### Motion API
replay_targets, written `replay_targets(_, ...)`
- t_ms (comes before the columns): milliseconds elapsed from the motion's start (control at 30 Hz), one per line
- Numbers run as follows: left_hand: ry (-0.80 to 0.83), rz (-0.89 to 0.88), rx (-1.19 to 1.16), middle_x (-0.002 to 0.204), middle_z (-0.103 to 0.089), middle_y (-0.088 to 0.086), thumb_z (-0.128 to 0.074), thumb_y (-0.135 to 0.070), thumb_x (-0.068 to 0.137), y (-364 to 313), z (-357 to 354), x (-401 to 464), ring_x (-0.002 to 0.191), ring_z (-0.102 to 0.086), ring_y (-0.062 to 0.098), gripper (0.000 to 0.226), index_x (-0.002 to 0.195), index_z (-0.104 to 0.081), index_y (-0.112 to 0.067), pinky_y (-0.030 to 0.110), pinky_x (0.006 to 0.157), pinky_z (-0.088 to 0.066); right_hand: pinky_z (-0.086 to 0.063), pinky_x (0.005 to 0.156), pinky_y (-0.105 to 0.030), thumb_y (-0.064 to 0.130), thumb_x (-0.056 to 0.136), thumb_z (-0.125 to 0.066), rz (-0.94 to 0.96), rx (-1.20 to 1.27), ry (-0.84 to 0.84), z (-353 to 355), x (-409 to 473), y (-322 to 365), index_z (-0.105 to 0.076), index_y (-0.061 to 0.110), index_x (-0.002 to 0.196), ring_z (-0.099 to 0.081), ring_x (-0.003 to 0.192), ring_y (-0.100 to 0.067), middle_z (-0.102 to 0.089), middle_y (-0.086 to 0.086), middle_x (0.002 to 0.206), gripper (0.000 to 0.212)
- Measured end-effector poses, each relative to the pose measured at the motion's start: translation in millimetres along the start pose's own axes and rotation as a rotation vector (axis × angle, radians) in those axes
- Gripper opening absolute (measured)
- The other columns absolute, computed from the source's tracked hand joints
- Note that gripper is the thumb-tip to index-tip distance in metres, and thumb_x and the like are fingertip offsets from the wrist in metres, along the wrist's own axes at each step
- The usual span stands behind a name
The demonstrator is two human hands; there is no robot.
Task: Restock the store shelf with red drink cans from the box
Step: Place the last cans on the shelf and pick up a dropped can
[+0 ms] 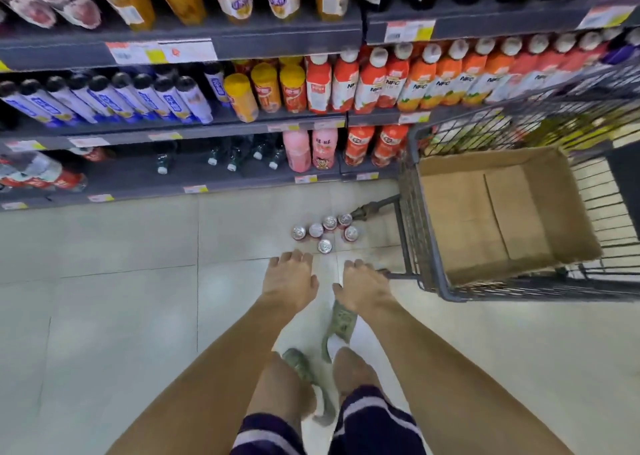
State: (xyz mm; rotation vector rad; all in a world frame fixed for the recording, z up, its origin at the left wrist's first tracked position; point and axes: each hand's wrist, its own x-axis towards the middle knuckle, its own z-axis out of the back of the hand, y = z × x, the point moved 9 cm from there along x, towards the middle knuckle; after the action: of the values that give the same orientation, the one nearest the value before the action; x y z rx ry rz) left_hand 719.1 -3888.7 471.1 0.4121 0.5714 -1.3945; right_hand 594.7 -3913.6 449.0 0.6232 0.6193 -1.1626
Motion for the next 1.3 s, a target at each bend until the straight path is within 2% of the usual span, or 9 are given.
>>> replay_targets(233, 0.094, -0.029, 0.069, 0.138, -0.048, 0.007, -0.04, -0.034, 0.096, 2.1, -89.2, 101.4, 0.128, -0.042, 0.026, 0.047, 0.137, -0.039, -0.012, 0.042, 0.107, -0.028, -0.042, 0.098, -0.041, 0.037, 0.096, -0.05, -0.027, 0.066, 0.065, -57.6, 117.2, -21.1, -0.047, 0.011, 0.131, -0.049, 0.123, -0.03, -0.052, -0.011, 0.132, 0.044)
replay_targets(400, 0.194, -0.033, -0.032, 0.134, -0.048, 0.008, -0.042, -0.03, 0.095, -2.4, -179.6, 178.5, 0.124, -0.044, 0.027, 0.042, 0.133, -0.042, -0.013, 0.04, 0.101, -0.034, -0.043, 0.095, -0.041, 0.037, 0.095, -0.053, -0.053, 0.054, 0.013, -105.4, 215.6, -51.1, -0.048, 0.011, 0.129, -0.05, 0.121, -0.028, -0.054, -0.009, 0.127, 0.042)
replay_targets(500, 0.153, -0.046, -0.095, 0.132, -0.049, 0.008, -0.044, -0.034, 0.094, -2.7, -219.9, 234.6, 0.121, -0.046, 0.026, 0.042, 0.13, -0.043, -0.013, 0.04, 0.099, -0.039, -0.045, 0.096, -0.042, 0.04, 0.095, -0.054, -0.084, 0.063, -0.019, -144.5, 269.4, -71.4, -0.047, 0.012, 0.131, -0.051, 0.12, -0.028, -0.054, -0.009, 0.127, 0.046)
replay_targets(633, 0.128, -0.065, -0.047, 0.138, -0.046, 0.01, -0.047, -0.031, 0.094, 1.0, -260.8, 299.5, 0.126, -0.043, 0.027, 0.049, 0.137, -0.039, -0.01, 0.041, 0.104, -0.036, -0.045, 0.099, -0.043, 0.042, 0.094, -0.056, -0.118, 0.099, -0.027, -195.2, 328.8, -94.3, -0.047, 0.013, 0.133, -0.05, 0.123, -0.028, -0.053, -0.009, 0.131, 0.05)
replay_targets(733, 0.17, -0.013, -0.016, 0.137, -0.045, 0.011, -0.05, -0.029, 0.093, 5.4, -297.6, 338.1, 0.125, -0.044, 0.028, 0.051, 0.138, -0.038, -0.009, 0.041, 0.103, -0.035, -0.044, 0.098, -0.041, 0.042, 0.092, -0.058, -0.116, 0.117, -0.059, -218.1, 370.3, -104.6, -0.048, 0.013, 0.134, -0.049, 0.123, -0.028, -0.054, -0.009, 0.131, 0.052)
replay_targets(900, 0.189, 0.149, -0.25, 0.13, -0.047, 0.01, -0.06, -0.029, 0.089, 11.4, -348.6, 386.9, 0.119, -0.048, 0.027, 0.054, 0.134, -0.038, -0.009, 0.039, 0.096, -0.042, -0.045, 0.091, -0.041, 0.038, 0.09, -0.064, -0.049, 0.094, -0.23, -222.5, 431.6, -115.8, -0.054, 0.011, 0.128, -0.053, 0.115, -0.03, -0.057, -0.01, 0.123, 0.048)
replay_targets(1000, 0.158, 0.19, -0.359, 0.136, -0.043, 0.011, -0.065, -0.031, 0.088, 13.0, -368.8, 406.0, 0.124, -0.044, 0.028, 0.065, 0.139, -0.032, -0.008, 0.04, 0.097, -0.042, -0.044, 0.093, -0.045, 0.038, 0.085, -0.071, -0.039, 0.105, -0.355, -219.5, 455.6, -128.2, -0.05, 0.009, 0.133, -0.051, 0.118, -0.035, -0.054, -0.014, 0.129, 0.061)
replay_targets(1133, 0.143, 0.188, -0.439, 0.136, -0.042, 0.011, -0.07, -0.029, 0.086, 14.6, -389.4, 422.6, 0.125, -0.044, 0.029, 0.069, 0.138, -0.031, -0.007, 0.04, 0.099, -0.042, -0.042, 0.1, -0.048, 0.041, 0.083, -0.076, -0.066, 0.135, -0.318, -229.5, 482.1, -144.2, -0.032, 0.01, 0.148, -0.042, 0.131, -0.034, -0.04, -0.014, 0.145, 0.085)
replay_targets(1300, 0.1, 0.198, -0.52, 0.136, -0.041, 0.012, -0.07, -0.018, 0.086, 12.8, -405.4, 428.8, 0.123, -0.047, 0.031, 0.07, 0.141, -0.027, -0.008, 0.037, 0.098, -0.04, -0.043, 0.099, -0.045, 0.037, 0.077, -0.082, -0.074, 0.195, -0.246, -246.2, 500.4, -152.7, -0.034, 0.014, 0.147, -0.045, 0.128, -0.032, -0.043, -0.011, 0.143, 0.088)
